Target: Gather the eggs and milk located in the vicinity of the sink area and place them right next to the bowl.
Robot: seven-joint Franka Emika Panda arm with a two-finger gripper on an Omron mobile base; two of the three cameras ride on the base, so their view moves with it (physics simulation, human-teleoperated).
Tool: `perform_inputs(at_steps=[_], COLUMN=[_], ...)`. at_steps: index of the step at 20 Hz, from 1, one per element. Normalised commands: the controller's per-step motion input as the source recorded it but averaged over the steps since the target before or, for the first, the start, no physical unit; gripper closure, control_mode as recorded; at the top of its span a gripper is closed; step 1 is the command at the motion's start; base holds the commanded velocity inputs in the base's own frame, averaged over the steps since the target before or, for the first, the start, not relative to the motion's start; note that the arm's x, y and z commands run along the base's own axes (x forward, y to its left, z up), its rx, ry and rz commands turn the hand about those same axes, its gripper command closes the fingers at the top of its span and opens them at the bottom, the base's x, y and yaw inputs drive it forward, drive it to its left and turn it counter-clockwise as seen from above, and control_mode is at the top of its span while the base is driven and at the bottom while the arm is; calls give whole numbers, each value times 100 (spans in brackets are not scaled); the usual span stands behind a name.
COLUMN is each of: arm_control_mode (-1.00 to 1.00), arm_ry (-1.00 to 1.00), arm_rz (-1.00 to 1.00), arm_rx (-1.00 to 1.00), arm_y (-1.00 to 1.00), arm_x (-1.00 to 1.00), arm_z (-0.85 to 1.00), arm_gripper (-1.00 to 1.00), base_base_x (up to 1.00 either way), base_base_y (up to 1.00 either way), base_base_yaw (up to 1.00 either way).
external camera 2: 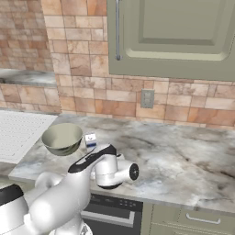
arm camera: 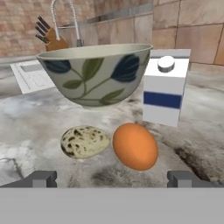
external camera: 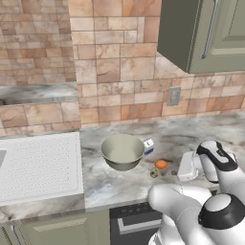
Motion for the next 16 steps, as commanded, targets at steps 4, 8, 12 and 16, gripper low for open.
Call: perform_inputs(at_steps=[4,8,12,16], arm_control_mode=[-100,-100,-100,-100], arm_ry=[0,0,0,0], arm_rz=[3,2,1,2], arm_rx=[0,0,0,0], arm_y=[0,0,0,0], arm_x=[12,21,25,22], arm_z=[-12,-10,-9,-12], arm_gripper=[-100,-100,-100,-100], base_base_x=[0,0,0,0], base_base_y=[0,0,0,0], base_base_yaw=[0,0,0,0])
